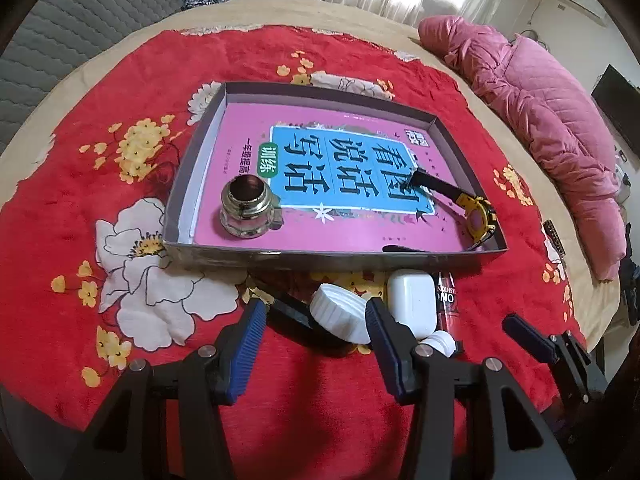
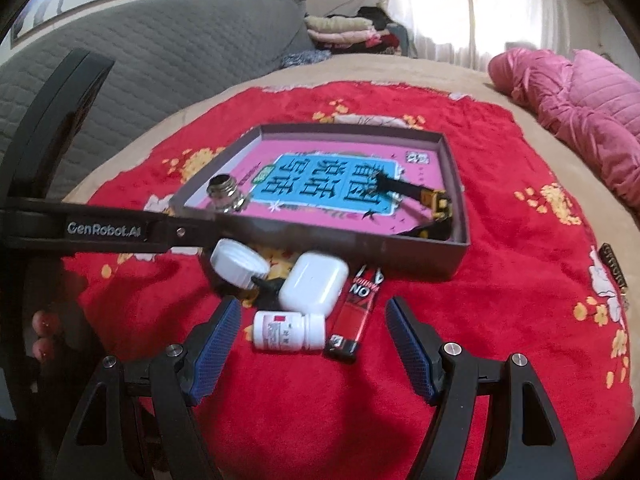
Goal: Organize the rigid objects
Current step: 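Move left tool toward the white bottle cap while right tool approaches the white pill bottle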
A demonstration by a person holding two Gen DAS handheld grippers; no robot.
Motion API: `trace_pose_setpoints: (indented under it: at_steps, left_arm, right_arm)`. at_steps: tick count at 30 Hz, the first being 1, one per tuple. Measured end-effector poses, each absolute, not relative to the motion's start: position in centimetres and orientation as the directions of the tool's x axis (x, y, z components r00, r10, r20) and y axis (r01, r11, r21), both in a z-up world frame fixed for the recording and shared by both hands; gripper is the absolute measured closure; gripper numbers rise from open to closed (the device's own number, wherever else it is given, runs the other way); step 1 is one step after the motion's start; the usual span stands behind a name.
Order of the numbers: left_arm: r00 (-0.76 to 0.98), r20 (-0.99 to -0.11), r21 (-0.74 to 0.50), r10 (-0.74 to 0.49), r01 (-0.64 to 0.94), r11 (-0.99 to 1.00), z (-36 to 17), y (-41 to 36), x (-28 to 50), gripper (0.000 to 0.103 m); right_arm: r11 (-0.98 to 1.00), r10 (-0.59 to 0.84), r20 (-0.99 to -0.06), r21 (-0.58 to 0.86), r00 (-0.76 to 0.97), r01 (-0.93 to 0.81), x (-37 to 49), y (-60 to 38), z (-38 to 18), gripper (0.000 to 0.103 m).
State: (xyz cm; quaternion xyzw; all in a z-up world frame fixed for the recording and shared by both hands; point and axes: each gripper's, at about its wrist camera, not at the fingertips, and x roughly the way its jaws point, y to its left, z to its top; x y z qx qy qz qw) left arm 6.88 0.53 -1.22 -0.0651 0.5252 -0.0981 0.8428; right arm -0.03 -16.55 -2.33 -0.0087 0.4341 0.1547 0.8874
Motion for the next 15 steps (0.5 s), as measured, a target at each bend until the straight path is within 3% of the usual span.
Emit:
trace_pose_setpoints:
  at_steps: [15]
  left_arm:
    - [0.379,-0.902,-0.184,-0.205,0.089,0.979,-3.4,-0.2,7.2,0.051]
  right_arm:
    - [0.943,0.287,-0.802,0.139,0.525,-0.302,0.6,-16.0,-3.7,0.027]
